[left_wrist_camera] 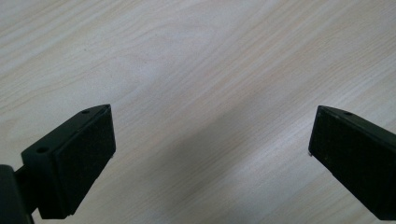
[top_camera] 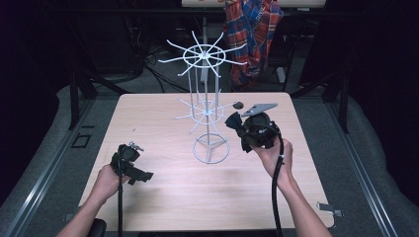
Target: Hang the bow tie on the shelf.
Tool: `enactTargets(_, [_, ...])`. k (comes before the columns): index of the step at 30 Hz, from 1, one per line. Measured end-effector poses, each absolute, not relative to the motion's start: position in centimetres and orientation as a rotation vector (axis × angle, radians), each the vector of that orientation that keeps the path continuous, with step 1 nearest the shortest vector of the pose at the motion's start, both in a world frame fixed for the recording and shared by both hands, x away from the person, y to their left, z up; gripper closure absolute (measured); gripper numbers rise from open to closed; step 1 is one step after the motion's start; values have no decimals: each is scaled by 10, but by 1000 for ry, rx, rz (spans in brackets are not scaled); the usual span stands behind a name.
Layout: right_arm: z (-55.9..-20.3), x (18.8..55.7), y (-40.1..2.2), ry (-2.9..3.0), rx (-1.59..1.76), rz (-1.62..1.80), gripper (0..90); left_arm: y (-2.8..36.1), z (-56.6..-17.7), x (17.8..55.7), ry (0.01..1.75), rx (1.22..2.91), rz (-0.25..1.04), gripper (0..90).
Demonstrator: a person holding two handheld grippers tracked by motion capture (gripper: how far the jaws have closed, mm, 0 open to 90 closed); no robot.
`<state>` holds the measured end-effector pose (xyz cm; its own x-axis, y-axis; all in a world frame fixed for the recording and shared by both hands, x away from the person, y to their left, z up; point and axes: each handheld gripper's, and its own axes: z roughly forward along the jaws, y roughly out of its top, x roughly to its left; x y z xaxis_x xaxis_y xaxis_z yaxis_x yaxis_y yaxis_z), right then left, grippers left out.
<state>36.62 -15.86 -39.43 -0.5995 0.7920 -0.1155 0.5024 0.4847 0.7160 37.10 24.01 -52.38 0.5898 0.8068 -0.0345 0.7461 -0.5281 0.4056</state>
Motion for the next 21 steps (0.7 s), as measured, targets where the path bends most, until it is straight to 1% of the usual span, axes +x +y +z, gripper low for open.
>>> enactTargets(13, [-424, 382, -149, 2367, 1026, 835, 752, 240, -524, 371, 1248, 2447, 220, 5])
enactTargets(21, [-431, 386, -146, 2354, 1011, 838, 750, 239, -525, 371, 1242, 2457, 217, 5])
